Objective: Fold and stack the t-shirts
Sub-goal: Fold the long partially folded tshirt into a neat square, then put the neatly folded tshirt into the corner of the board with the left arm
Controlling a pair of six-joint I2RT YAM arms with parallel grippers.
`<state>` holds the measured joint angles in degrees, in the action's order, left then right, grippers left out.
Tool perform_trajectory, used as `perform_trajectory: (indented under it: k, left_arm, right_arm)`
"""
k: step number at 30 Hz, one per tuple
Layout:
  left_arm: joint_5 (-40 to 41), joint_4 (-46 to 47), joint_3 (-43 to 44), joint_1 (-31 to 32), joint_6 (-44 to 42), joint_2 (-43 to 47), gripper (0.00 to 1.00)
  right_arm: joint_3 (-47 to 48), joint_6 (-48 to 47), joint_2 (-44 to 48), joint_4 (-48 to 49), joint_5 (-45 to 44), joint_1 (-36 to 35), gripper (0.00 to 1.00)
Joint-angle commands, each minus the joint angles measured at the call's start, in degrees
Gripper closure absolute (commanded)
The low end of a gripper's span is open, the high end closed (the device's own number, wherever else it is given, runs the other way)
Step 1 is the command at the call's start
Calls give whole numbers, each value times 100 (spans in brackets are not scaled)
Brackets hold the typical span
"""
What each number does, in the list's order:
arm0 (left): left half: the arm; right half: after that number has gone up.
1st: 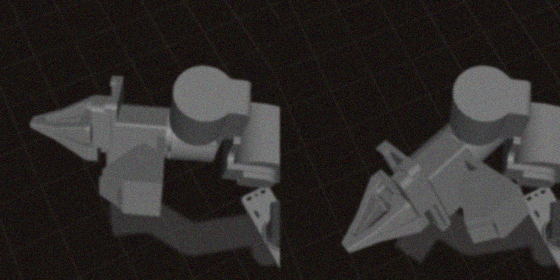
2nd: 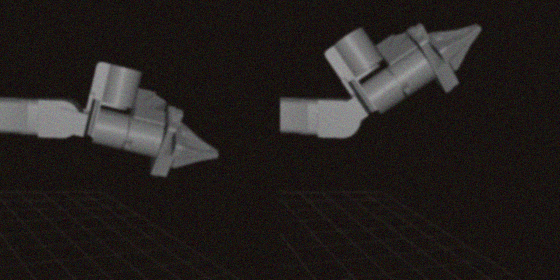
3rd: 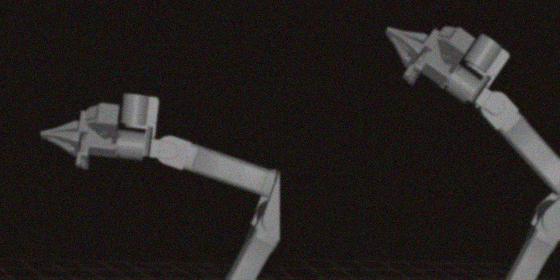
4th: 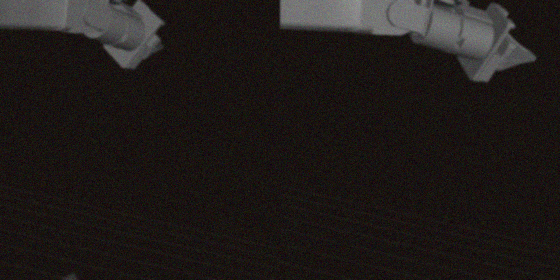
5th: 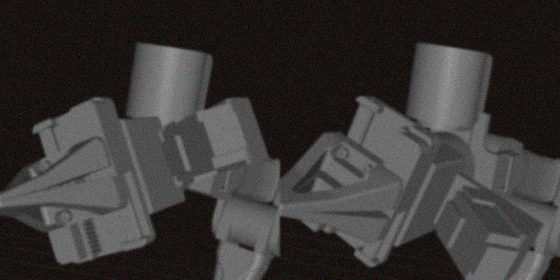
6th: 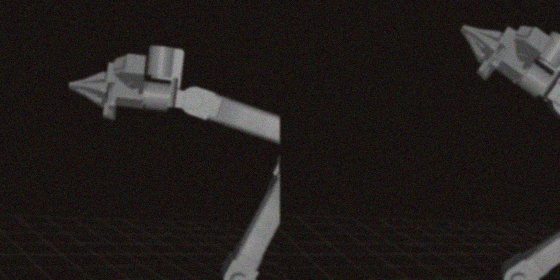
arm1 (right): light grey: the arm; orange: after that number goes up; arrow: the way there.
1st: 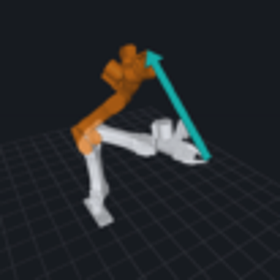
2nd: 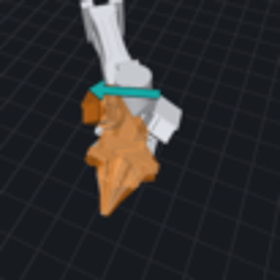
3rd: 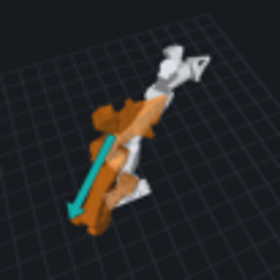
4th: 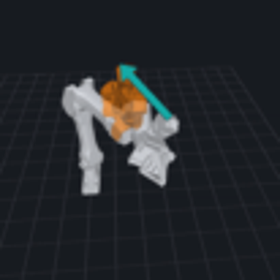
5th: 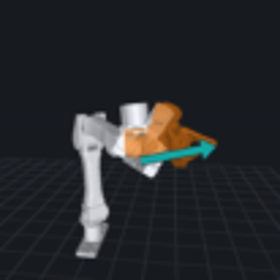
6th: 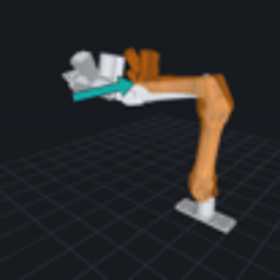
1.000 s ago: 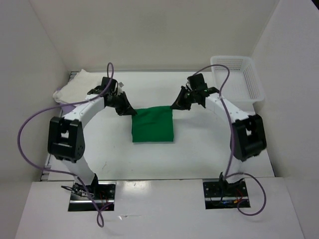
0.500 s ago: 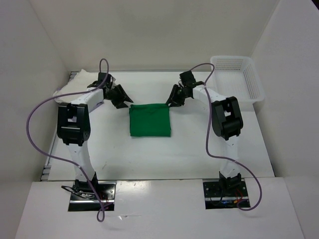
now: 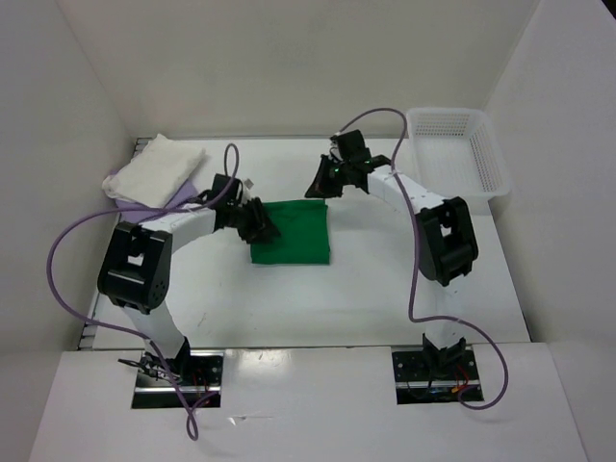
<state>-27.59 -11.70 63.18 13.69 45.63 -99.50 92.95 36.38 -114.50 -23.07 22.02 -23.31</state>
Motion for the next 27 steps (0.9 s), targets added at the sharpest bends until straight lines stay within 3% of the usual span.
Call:
perform_trajectory:
  k: [1, 5, 14, 18, 22, 25, 27]
  left_arm:
    - [-88, 168, -525, -52, 69, -219, 55]
    - [-88, 282, -762, 133, 122, -87, 55]
    - [-88, 143, -1071, 362, 359, 449, 51]
    - [44, -165, -1071, 248, 359, 914, 38]
    - [210, -367, -948, -129, 281, 1328, 26]
    - [211, -429, -948, -507, 96, 1267, 21]
    - [289, -377, -895, -701, -106, 970, 20]
  right_arm:
    - [144, 27, -503, 232, 662, -349, 99]
    - [522, 28, -1003, 216, 873, -402, 99]
    - [2453, 9, -2699, 101, 1314, -288, 100]
    - [2992, -192, -3377, -505, 1314, -227, 100]
    - [2992, -193, -3124, -374, 1366, -227, 100]
    - [3185, -193, -2738, -540, 1489, -227, 94]
    - [3239, -193, -2447, -541, 1595, -227, 78]
